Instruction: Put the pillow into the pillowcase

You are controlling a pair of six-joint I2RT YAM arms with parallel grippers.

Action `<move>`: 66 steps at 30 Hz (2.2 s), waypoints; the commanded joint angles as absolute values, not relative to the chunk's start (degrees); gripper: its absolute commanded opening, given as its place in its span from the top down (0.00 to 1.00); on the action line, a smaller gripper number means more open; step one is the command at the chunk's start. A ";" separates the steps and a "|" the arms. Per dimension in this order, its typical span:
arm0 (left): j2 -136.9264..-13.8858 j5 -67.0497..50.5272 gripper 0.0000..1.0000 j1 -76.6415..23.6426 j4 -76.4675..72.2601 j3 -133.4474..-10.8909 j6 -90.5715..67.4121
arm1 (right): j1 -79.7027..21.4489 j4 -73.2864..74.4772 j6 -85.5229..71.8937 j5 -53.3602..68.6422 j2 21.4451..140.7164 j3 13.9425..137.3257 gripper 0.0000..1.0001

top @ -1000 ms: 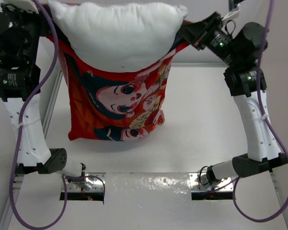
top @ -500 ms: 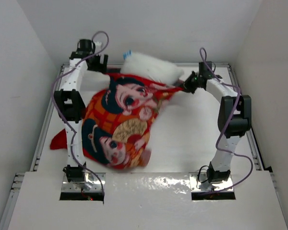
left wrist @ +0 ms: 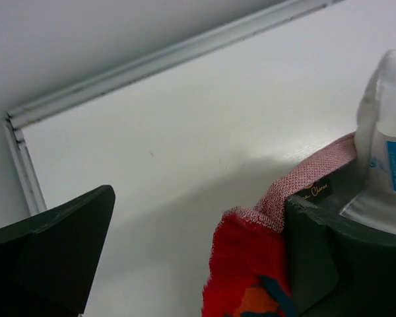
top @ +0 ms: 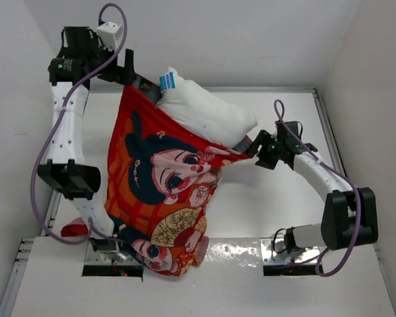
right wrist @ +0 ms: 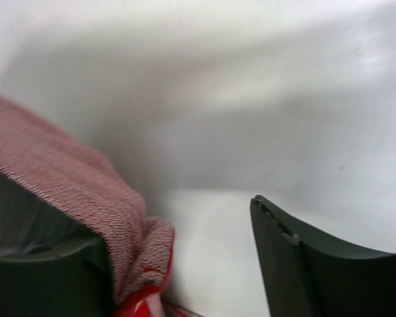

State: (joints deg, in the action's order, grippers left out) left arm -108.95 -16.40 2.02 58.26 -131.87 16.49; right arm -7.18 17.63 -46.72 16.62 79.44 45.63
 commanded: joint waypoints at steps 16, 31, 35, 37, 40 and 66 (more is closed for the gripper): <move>-118.73 -28.66 0.00 -8.61 47.20 -133.06 12.05 | -3.78 27.88 -18.36 20.02 83.76 83.07 0.14; -99.77 -27.69 0.05 -12.12 75.31 -110.60 40.32 | -11.25 16.96 -23.46 28.39 118.28 105.89 0.10; -98.26 -21.99 0.05 -13.80 72.18 -94.18 41.31 | -12.30 13.64 -24.43 30.67 122.34 102.41 0.07; -98.35 -19.44 0.06 -13.80 68.31 -90.37 40.70 | -12.39 12.57 -24.26 31.81 121.47 96.88 0.22; -103.43 -14.87 0.38 -13.80 62.15 -91.31 36.84 | -12.39 11.17 -22.85 32.43 116.30 85.82 0.65; -105.38 -8.35 0.44 -38.39 51.85 -114.97 32.87 | -21.53 9.48 -43.14 3.09 60.05 35.60 0.09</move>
State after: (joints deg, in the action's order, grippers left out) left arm -107.18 -9.54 -31.57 46.37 -117.49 33.45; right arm -21.63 0.82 -41.23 11.75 63.37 33.06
